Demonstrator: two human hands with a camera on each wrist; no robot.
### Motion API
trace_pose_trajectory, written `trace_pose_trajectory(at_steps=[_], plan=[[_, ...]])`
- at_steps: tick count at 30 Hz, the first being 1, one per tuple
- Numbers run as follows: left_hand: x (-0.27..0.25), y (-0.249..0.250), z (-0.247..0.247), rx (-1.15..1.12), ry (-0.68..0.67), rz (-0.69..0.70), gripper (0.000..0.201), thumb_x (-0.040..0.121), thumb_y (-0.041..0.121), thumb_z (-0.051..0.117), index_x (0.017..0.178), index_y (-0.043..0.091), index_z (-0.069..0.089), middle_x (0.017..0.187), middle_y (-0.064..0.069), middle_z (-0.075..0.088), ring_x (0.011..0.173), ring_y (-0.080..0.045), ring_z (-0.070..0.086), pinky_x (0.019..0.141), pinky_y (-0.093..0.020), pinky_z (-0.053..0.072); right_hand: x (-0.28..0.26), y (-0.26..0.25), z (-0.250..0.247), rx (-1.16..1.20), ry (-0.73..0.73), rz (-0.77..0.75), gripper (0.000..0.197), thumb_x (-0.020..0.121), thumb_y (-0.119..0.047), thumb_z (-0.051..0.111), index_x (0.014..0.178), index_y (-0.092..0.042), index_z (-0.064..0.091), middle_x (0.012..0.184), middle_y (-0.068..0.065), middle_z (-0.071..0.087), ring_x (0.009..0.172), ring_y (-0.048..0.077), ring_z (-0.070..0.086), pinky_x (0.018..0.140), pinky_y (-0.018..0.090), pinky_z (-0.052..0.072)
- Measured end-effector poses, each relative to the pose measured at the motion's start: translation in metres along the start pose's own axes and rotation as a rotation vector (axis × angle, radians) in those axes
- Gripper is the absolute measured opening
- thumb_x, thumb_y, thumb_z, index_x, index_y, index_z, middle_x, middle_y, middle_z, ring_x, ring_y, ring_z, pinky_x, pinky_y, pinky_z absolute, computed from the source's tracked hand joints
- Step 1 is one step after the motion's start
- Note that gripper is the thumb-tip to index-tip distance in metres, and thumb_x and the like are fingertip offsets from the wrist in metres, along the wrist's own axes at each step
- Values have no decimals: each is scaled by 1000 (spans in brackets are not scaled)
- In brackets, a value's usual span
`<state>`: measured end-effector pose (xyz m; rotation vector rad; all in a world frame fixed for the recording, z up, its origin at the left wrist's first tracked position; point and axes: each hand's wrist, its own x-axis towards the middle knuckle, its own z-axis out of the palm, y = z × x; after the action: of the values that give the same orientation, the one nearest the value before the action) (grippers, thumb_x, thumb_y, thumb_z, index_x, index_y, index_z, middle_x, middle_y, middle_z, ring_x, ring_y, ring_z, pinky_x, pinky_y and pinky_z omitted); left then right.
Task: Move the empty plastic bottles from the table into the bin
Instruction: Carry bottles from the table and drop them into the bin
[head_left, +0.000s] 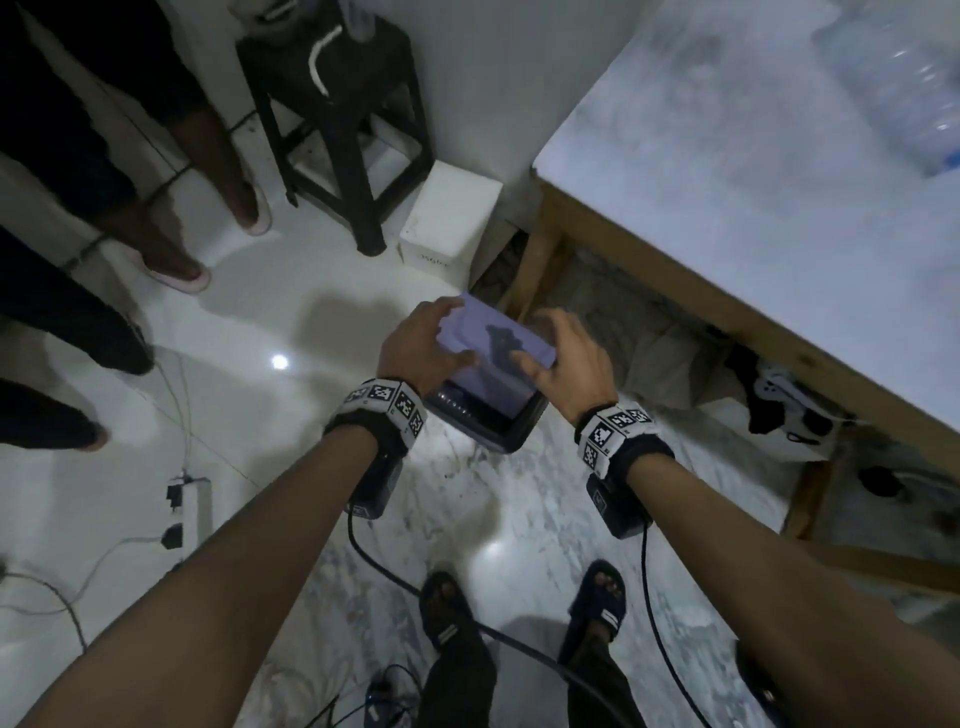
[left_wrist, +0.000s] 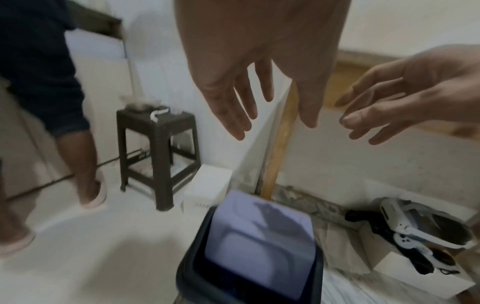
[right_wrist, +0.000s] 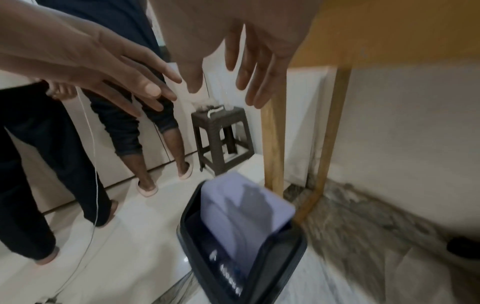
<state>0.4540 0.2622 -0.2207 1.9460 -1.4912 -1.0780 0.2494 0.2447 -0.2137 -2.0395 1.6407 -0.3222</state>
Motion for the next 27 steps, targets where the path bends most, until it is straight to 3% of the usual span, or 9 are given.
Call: trace_pose_trajectory(at_steps=[5, 9, 11, 15, 23, 27], plan=[[-8, 124, -58, 141, -1, 172, 63, 72, 30, 79, 129, 19, 54, 129, -5, 58, 114, -24, 57, 96, -37, 47, 1, -29, -119, -83, 37, -44, 58, 83, -45, 65, 129, -15, 48, 126, 7, 56, 106, 31, 62, 83, 41, 53], [7, 211, -63, 133, 30, 275, 65, 63, 46, 76, 122, 25, 57, 124, -1, 60, 110, -22, 61, 97, -40, 48, 7, -12, -209, -63, 141, 5, 53, 83, -39, 67, 129, -19, 51, 125, 4, 57, 106, 24, 64, 82, 36, 52], [18, 252, -52, 138, -2, 297, 59, 67, 41, 79, 120, 29, 57, 126, 1, 58, 110, -19, 61, 97, -39, 48, 6, 11, -248, -62, 216, 66, 53, 84, -44, 66, 129, -20, 52, 125, 3, 58, 107, 19, 64, 81, 35, 52], [42, 327, -8, 233, -49, 409, 55, 75, 41, 75, 125, 29, 55, 130, 2, 55, 122, -20, 50, 100, -39, 44, 2, 80, -308, -57, 330, 199, 58, 84, -51, 64, 130, -19, 52, 124, 2, 59, 105, 19, 64, 83, 35, 51], [98, 436, 136, 155, -84, 413, 54, 74, 44, 75, 122, 27, 57, 123, 1, 59, 113, -18, 58, 96, -36, 47, -6, 241, -374, 17, 513, 454, 61, 82, -50, 68, 131, -16, 54, 128, 5, 57, 121, 25, 49, 92, 41, 47], [129, 467, 189, 256, -123, 513, 52, 75, 38, 75, 123, 27, 57, 125, 1, 56, 113, -18, 54, 92, -33, 45, -7, 305, -396, -38, 551, 514, 64, 80, -50, 68, 132, -15, 54, 135, 8, 54, 125, 30, 46, 99, 46, 43]])
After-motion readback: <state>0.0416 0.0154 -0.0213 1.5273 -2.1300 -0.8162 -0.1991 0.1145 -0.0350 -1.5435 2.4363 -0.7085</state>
